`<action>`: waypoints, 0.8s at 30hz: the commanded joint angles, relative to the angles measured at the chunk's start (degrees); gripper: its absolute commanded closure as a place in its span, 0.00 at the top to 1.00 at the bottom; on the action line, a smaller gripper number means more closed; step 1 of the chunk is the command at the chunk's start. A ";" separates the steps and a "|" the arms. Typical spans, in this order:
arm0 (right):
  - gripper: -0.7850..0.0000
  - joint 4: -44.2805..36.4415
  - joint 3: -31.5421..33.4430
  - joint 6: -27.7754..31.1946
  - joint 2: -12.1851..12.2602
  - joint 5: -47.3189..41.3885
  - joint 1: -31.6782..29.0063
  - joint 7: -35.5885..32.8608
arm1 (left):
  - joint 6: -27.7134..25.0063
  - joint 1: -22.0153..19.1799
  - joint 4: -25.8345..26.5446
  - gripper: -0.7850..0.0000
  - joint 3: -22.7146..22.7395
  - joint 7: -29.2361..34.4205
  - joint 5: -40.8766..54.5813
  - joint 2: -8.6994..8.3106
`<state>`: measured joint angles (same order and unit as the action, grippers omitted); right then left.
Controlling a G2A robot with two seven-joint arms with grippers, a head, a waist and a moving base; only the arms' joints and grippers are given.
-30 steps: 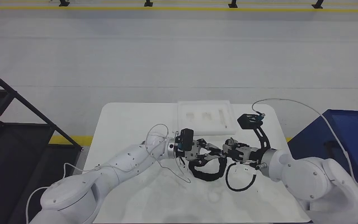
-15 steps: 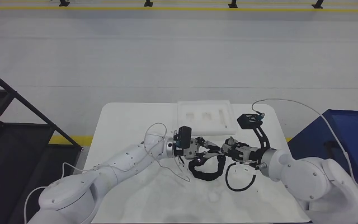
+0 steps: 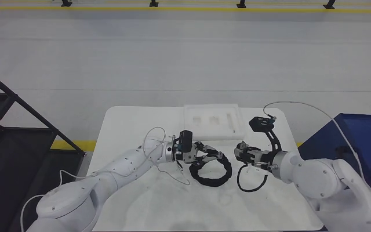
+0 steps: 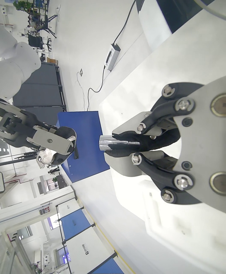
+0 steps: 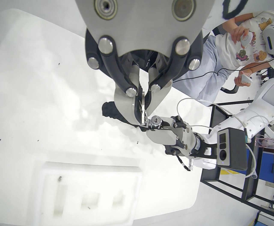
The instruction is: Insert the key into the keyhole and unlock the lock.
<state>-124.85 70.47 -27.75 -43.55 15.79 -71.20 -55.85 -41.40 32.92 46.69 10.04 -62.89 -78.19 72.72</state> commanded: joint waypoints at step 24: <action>0.00 14.64 -9.68 2.01 -3.58 -2.46 9.19 2.21 | -5.21 1.60 3.28 0.00 1.52 5.21 1.39 -2.44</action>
<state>-110.39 60.84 -25.79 -47.08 13.33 -62.09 -53.60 -46.55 34.48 50.00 11.47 -57.73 -76.81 70.27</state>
